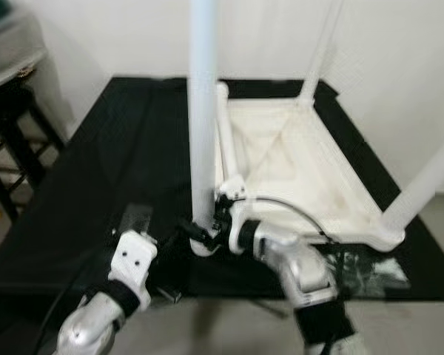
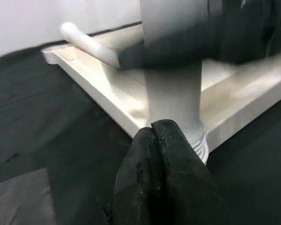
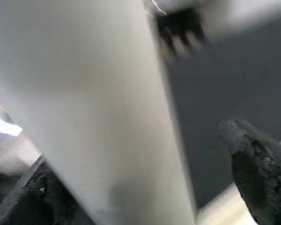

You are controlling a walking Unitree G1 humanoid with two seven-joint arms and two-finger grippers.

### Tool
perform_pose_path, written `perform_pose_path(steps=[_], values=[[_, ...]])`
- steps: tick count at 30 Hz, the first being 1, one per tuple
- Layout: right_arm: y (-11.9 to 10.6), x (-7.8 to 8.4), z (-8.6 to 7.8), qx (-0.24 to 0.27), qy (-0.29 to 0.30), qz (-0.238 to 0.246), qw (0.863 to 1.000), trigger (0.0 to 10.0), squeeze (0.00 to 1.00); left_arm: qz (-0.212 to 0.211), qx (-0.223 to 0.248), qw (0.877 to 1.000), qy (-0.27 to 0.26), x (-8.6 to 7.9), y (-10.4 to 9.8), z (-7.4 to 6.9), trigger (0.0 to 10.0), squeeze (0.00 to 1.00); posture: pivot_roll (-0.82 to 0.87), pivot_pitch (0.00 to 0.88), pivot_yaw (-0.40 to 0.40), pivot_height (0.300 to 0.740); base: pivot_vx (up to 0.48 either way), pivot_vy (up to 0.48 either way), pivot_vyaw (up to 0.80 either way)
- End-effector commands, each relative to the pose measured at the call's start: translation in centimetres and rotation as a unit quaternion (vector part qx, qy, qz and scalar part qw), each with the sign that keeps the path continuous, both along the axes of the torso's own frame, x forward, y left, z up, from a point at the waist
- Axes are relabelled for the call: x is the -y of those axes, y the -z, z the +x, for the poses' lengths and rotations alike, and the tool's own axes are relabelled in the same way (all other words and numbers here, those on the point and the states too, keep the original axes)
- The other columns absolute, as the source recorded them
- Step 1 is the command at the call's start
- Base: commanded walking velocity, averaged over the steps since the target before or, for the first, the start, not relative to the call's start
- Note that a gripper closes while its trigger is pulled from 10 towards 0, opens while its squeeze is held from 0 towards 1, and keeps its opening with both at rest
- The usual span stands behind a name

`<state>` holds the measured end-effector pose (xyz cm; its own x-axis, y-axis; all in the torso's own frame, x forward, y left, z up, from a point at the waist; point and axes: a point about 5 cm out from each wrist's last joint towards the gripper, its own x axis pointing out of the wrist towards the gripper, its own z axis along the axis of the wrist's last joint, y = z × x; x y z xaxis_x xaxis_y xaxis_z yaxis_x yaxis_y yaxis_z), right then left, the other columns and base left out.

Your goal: Building children table

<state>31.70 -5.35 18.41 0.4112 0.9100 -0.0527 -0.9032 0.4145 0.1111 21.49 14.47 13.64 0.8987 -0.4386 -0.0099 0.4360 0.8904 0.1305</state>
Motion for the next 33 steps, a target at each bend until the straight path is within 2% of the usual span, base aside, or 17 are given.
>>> perform_pose_path(steps=[1,3,4,6,9,11,15,16,23,26,29,31,33], values=[[-1.0,-0.4,-0.1,0.015,-0.078,0.034,0.996,10.0,0.04,0.002,-0.021,1.0,0.005,0.1,0.7,0.1,10.0,0.0,0.04,0.092,-0.013,0.74,0.0,0.0,0.0],[-2.1,0.1,0.7,0.039,-0.161,0.037,0.985,10.0,0.0,0.001,-0.023,1.0,0.006,0.1,0.8,0.2,10.0,0.0,0.05,0.086,-0.013,0.74,0.0,0.0,0.0],[-2.1,0.1,0.7,0.039,-0.161,0.037,0.985,10.0,0.0,0.001,-0.023,1.0,0.006,0.1,0.8,0.2,10.0,0.0,0.05,0.086,-0.013,0.74,0.0,0.0,0.0],[-3.0,0.2,1.7,0.058,-0.215,0.014,0.975,10.0,0.0,0.001,-0.024,1.0,0.007,0.1,0.9,0.3,10.0,0.0,0.06,0.082,-0.012,0.74,0.0,0.0,0.0],[-3.4,0.2,2.1,0.059,-0.232,0.007,0.971,10.0,0.0,0.001,-0.025,1.0,0.007,0.1,1.0,0.4,10.0,0.0,0.06,0.08,-0.014,0.74,0.0,0.0,0.0],[-4.0,0.3,3.0,0.047,-0.245,-0.002,0.968,10.0,0.0,0.001,-0.026,1.0,0.006,0.2,1.0,0.4,10.0,0.0,0.07,0.079,-0.019,0.74,0.0,0.0,0.0],[-4.1,0.4,3.3,0.042,-0.245,-0.005,0.969,10.0,0.0,0.001,-0.026,1.0,0.006,0.2,1.0,0.4,10.0,0.0,0.07,0.079,-0.019,0.74,0.0,0.0,0.0],[-4.1,0.4,3.6,0.037,-0.243,-0.009,0.969,0.0,0.0,0.001,-0.026,1.0,0.005,0.2,1.1,0.4,10.0,0.0,0.08,0.074,-0.022,0.74,0.0,0.0,0.0],[-3.7,1.0,3.9,0.034,-0.26,-0.011,0.965,0.0,0.0,0.002,-0.027,1.0,0.006,0.2,1.2,0.4,10.0,0.0,0.07,0.073,-0.017,0.74,0.0,0.0,0.0],[-3.3,1.3,4.0,0.039,-0.248,-0.012,0.968,0.0,0.0,0.002,-0.028,1.0,0.008,0.2,1.2,0.4,10.0,0.0,0.07,0.074,-0.016,0.74,0.0,0.0,0.0],[-2.6,2.5,4.2,0.049,-0.189,-0.007,0.981,0.0,0.0,0.0,-0.028,1.0,0.01,0.3,1.1,0.3,10.0,0.0,0.06,0.082,-0.019,0.74,0.0,0.0,0.0],[-1.7,3.2,4.2,0.044,-0.12,-0.016,0.992,0.0,0.0,-0.002,-0.027,1.0,0.01,0.3,1.1,0.2,10.0,0.0,0.06,0.086,-0.025,0.74,0.0,0.0,0.0],[-1.7,3.2,4.2,0.044,-0.12,-0.016,0.992,0.0,0.0,-0.002,-0.027,1.0,0.01,0.3,1.1,0.2,10.0,0.0,0.06,0.086,-0.025,0.74,0.0,0.0,0.0]])
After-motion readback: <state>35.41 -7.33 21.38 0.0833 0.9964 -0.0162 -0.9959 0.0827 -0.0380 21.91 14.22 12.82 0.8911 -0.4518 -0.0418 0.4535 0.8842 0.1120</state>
